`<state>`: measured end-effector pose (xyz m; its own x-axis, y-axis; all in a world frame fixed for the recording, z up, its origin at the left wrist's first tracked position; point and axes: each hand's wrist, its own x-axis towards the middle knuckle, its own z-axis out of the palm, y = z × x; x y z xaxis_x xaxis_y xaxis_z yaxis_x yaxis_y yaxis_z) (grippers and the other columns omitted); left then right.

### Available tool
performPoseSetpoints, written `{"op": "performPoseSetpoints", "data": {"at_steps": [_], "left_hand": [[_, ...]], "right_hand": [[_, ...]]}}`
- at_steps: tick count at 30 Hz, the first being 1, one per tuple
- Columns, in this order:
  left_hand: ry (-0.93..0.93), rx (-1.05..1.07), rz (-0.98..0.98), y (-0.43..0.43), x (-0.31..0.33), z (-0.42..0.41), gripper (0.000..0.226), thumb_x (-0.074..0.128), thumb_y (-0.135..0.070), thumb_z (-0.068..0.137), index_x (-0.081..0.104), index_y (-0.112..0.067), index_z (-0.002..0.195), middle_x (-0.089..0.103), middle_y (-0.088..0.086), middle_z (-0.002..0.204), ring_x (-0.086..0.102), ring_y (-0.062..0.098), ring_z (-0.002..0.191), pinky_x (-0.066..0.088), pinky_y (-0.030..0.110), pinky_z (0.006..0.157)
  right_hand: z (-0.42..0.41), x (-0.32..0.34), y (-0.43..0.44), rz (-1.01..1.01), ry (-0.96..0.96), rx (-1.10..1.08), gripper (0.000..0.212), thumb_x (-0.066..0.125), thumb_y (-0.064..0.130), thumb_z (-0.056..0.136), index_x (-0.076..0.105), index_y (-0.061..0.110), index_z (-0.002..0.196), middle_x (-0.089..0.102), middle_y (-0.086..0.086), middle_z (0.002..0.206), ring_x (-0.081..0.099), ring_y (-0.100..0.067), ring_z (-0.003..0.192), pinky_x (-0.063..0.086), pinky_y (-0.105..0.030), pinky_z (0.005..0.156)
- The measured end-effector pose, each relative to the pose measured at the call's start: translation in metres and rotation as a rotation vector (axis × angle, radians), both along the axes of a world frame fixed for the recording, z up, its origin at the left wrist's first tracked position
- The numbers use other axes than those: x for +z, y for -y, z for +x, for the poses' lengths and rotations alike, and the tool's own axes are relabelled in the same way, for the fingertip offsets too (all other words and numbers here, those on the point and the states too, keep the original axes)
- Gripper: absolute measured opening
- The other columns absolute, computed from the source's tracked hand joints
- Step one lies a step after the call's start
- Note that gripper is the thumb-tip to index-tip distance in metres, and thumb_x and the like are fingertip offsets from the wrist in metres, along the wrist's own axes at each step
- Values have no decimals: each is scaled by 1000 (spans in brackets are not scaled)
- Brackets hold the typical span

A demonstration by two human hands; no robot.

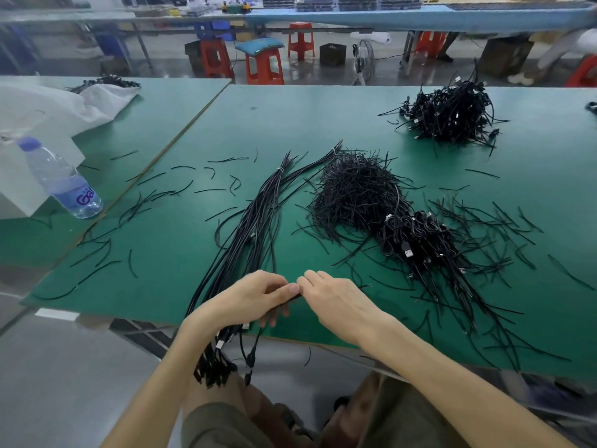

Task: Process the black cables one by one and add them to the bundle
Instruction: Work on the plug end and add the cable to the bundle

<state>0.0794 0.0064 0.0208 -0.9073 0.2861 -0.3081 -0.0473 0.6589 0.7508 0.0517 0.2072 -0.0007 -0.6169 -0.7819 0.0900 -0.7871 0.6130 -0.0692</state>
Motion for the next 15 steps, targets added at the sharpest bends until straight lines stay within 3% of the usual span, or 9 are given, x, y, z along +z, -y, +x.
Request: {"op": "performPoseSetpoints", "data": {"at_steps": [3, 6, 8, 10, 12, 15], "left_hand": [[49, 24, 109, -8, -14, 4, 45, 32, -45, 110, 59, -14, 93, 62, -1, 62, 50, 13, 49, 44, 25, 48], [-53, 172, 163, -15, -26, 4, 47, 30, -43, 110, 53, -17, 79, 43, -10, 56, 33, 6, 48, 29, 20, 46], [-120, 342, 205, -16, -30, 0, 47, 32, -37, 111, 54, -15, 75, 42, -11, 51, 32, 6, 44, 27, 19, 43], [-68, 547, 334, -14, -33, -4, 45, 33, -32, 112, 53, -12, 76, 38, -10, 46, 28, 6, 39, 24, 18, 38], [-7, 658, 408, -10, -35, -5, 44, 34, -33, 112, 53, -11, 79, 35, -11, 48, 24, 6, 37, 21, 18, 35], [50, 693, 458, -10, -37, -5, 43, 34, -37, 111, 54, -12, 82, 34, -10, 50, 24, 6, 38, 21, 18, 35]], "right_hand": [[-5, -1, 5, -37, -13, 2, 28, 45, -4, 91, 49, 14, 112, 50, -3, 105, 50, -22, 92, 35, -31, 64], [-18, -3, 7, -62, -135, 11, 22, 57, 5, 95, 55, 14, 115, 57, -2, 107, 53, -22, 97, 44, -33, 80], [-30, -2, 6, -133, -206, -81, 41, 65, 22, 96, 53, 8, 133, 58, -6, 122, 54, -26, 112, 45, -38, 98], [-42, 2, 4, -206, -263, -250, 62, 68, 27, 93, 45, 2, 145, 52, -13, 136, 49, -31, 127, 39, -44, 111], [-57, 5, 1, -263, -242, -395, 60, 68, 25, 93, 44, 1, 144, 51, -14, 137, 48, -31, 128, 41, -41, 111], [-80, 0, -1, -237, -47, -551, 46, 56, 30, 103, 45, 5, 140, 51, -12, 133, 48, -26, 120, 43, -34, 100]]}}
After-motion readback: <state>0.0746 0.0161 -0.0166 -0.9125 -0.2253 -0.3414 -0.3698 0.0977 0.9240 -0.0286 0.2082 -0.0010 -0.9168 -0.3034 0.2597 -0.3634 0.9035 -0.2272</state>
